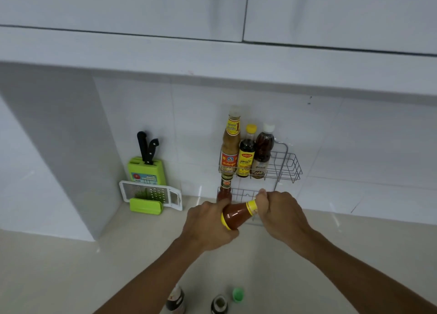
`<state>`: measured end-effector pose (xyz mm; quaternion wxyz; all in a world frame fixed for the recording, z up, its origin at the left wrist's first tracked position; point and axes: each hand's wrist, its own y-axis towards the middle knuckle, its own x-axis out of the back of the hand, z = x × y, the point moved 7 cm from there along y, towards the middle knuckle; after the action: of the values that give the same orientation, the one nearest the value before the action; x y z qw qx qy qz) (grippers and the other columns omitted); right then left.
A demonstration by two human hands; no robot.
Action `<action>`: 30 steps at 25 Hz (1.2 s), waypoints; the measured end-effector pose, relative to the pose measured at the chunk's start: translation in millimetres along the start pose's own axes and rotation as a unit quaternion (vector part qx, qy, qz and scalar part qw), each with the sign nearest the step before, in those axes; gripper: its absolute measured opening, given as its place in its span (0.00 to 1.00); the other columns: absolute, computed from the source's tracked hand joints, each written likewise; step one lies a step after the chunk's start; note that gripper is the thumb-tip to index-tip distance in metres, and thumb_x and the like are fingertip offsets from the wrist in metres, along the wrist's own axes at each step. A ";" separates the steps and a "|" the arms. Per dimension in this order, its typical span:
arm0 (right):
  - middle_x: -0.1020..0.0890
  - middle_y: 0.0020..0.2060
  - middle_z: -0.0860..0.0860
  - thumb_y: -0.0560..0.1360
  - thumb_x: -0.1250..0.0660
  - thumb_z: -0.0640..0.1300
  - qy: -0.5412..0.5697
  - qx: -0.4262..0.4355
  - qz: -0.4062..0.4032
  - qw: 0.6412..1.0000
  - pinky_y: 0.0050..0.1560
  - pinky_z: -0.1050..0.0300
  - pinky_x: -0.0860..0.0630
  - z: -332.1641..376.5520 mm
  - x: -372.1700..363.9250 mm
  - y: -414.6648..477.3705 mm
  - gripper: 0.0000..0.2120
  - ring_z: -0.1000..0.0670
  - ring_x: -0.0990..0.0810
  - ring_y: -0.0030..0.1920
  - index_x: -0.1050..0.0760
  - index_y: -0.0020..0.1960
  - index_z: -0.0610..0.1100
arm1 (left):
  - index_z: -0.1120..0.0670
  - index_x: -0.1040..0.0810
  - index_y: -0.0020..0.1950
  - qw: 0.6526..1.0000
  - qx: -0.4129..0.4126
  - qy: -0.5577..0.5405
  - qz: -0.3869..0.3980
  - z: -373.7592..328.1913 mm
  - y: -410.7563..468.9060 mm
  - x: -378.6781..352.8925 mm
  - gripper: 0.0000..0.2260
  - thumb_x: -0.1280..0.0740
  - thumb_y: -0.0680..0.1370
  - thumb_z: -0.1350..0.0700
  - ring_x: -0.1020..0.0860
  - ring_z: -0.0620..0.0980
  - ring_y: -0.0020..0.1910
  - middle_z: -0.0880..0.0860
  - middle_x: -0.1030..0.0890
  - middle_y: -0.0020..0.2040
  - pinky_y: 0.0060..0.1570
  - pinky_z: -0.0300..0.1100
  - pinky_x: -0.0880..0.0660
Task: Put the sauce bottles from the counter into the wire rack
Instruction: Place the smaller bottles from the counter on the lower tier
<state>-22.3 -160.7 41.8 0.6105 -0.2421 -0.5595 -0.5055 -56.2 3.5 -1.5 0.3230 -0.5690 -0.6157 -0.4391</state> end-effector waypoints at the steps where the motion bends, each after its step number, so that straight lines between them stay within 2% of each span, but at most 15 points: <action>1: 0.29 0.29 0.49 0.81 0.57 0.55 0.021 -0.030 0.024 0.999 0.32 0.56 0.35 -2.2 -1.3 1.6 0.24 0.45 0.28 0.33 0.31 0.39 0.44 | 0.41 0.27 0.62 1.000 0.006 0.017 -0.026 -3.7 -1.3 0.5 0.27 0.30 0.63 0.40 0.18 0.51 0.48 0.47 0.15 0.49 0.48 0.43 0.23; 3: 0.27 0.30 0.49 0.82 0.50 0.57 0.109 -0.065 0.028 0.992 0.32 0.55 0.33 -1.2 0.6 5.6 0.23 0.47 0.26 0.33 0.30 0.39 0.43 | 0.41 0.28 0.63 0.997 0.043 -0.050 -0.031 -6.9 -2.4 -4.4 0.28 0.30 0.63 0.40 0.18 0.51 0.47 0.47 0.16 0.49 0.49 0.43 0.21; 5: 0.22 0.31 0.52 0.78 0.38 0.62 0.267 -0.118 -0.017 0.956 0.33 0.57 0.28 -4.8 0.4 6.3 0.21 0.52 0.22 0.33 0.27 0.41 0.45 | 0.40 0.26 0.60 0.980 0.085 -0.180 0.001 -3.7 2.9 -11.6 0.27 0.28 0.62 0.42 0.18 0.48 0.44 0.45 0.17 0.47 0.47 0.44 0.19; 7: 0.15 0.40 0.54 0.72 0.29 0.63 0.363 -0.145 0.020 0.920 0.44 0.55 0.18 -6.2 -19.6 1.6 0.16 0.56 0.16 0.41 0.24 0.52 0.53 | 0.41 0.26 0.57 0.967 0.076 -0.241 0.014 -2.8 16.5 -14.5 0.26 0.28 0.60 0.43 0.18 0.48 0.44 0.45 0.17 0.47 0.45 0.48 0.17; 9: 0.12 0.44 0.56 0.73 0.27 0.59 0.394 -0.138 0.057 0.907 0.52 0.48 0.16 -12.2 -44.6 -1.1 0.14 0.57 0.14 0.46 0.21 0.55 0.55 | 0.43 0.27 0.54 0.974 0.038 -0.220 0.035 -2.2 31.4 -19.8 0.24 0.28 0.59 0.44 0.18 0.49 0.45 0.47 0.18 0.48 0.43 0.50 0.18; 11: 0.12 0.42 0.55 0.74 0.26 0.53 0.380 -0.130 0.032 0.915 0.52 0.48 0.16 -21.6 -52.0 3.6 0.09 0.58 0.13 0.44 0.17 0.53 0.52 | 0.44 0.28 0.54 0.971 0.009 -0.222 0.086 3.9 43.0 -35.1 0.25 0.25 0.60 0.48 0.19 0.49 0.47 0.48 0.20 0.51 0.45 0.51 0.18; 13: 0.12 0.38 0.55 0.73 0.24 0.50 0.350 -0.119 -0.001 0.929 0.46 0.60 0.17 -29.4 -55.6 8.7 0.09 0.62 0.15 0.42 0.16 0.53 0.52 | 0.45 0.30 0.60 0.964 0.015 -0.233 0.130 20.4 50.6 -51.2 0.32 0.20 0.60 0.51 0.21 0.48 0.53 0.48 0.22 0.57 0.50 0.47 0.19; 15: 0.14 0.38 0.60 0.72 0.22 0.47 0.342 -0.121 -0.029 0.932 0.41 0.73 0.22 -36.1 -61.6 14.6 0.11 0.67 0.16 0.42 0.18 0.51 0.58 | 0.47 0.33 0.65 0.956 0.081 -0.229 0.162 50.0 58.2 -69.7 0.37 0.20 0.61 0.53 0.23 0.48 0.58 0.49 0.25 0.62 0.56 0.46 0.21; 17: 0.16 0.38 0.63 0.71 0.21 0.43 0.346 -0.140 -0.045 0.927 0.41 0.77 0.25 -46.8 -71.8 22.5 0.17 0.70 0.18 0.42 0.21 0.47 0.63 | 0.51 0.34 0.68 0.937 0.173 -0.235 0.193 81.5 63.3 -90.9 0.35 0.22 0.65 0.55 0.24 0.50 0.60 0.52 0.26 0.64 0.58 0.47 0.22; 18: 0.17 0.38 0.63 0.70 0.21 0.42 0.344 -0.148 -0.051 0.926 0.41 0.78 0.26 -53.6 -77.9 28.1 0.18 0.72 0.19 0.43 0.22 0.47 0.63 | 0.52 0.35 0.70 0.924 0.212 -0.239 0.208 93.1 65.2 -99.5 0.34 0.24 0.67 0.55 0.24 0.51 0.61 0.53 0.27 0.66 0.59 0.47 0.22; 21: 0.15 0.44 0.60 0.71 0.22 0.39 0.341 -0.158 -0.047 0.926 0.43 0.79 0.27 -74.2 -105.2 49.8 0.14 0.71 0.19 0.46 0.18 0.53 0.51 | 0.55 0.41 0.77 0.894 0.264 -0.267 0.243 108.7 75.8 -119.4 0.37 0.29 0.71 0.54 0.27 0.55 0.68 0.57 0.31 0.74 0.64 0.46 0.25; 24: 0.15 0.48 0.54 0.71 0.22 0.38 0.329 -0.160 -0.021 0.930 0.45 0.80 0.27 -84.4 -129.4 69.6 0.17 0.72 0.20 0.47 0.20 0.58 0.45 | 0.57 0.46 0.80 0.873 0.281 -0.308 0.252 107.6 87.0 -130.8 0.44 0.30 0.68 0.49 0.31 0.57 0.73 0.58 0.36 0.78 0.70 0.50 0.30; 26: 0.16 0.46 0.54 0.71 0.22 0.38 0.311 -0.155 -0.002 0.938 0.43 0.79 0.27 -87.2 -140.8 83.0 0.15 0.71 0.20 0.45 0.20 0.53 0.49 | 0.57 0.41 0.78 0.876 0.281 -0.294 0.259 103.4 91.4 -134.9 0.40 0.30 0.69 0.49 0.29 0.57 0.71 0.58 0.32 0.75 0.68 0.48 0.29; 28: 0.17 0.43 0.58 0.71 0.22 0.38 0.291 -0.145 0.031 0.945 0.39 0.77 0.26 -88.2 -151.7 96.7 0.17 0.69 0.19 0.42 0.23 0.46 0.57 | 0.55 0.30 0.71 0.889 0.266 -0.264 0.265 101.3 96.8 -139.8 0.26 0.33 0.74 0.52 0.24 0.57 0.64 0.57 0.24 0.68 0.63 0.47 0.25; 30: 0.16 0.42 0.56 0.72 0.23 0.40 0.288 -0.146 0.067 0.944 0.40 0.68 0.24 -91.1 -163.2 107.1 0.13 0.62 0.17 0.41 0.22 0.45 0.56 | 0.54 0.26 0.67 0.899 0.247 -0.249 0.263 101.4 100.8 -143.6 0.20 0.35 0.75 0.53 0.21 0.56 0.60 0.57 0.20 0.64 0.62 0.49 0.24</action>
<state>135.2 -142.9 -104.1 0.7358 -0.2094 -0.2626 -0.5880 74.0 32.4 -154.0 0.3926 -0.7030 -0.5928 -0.0162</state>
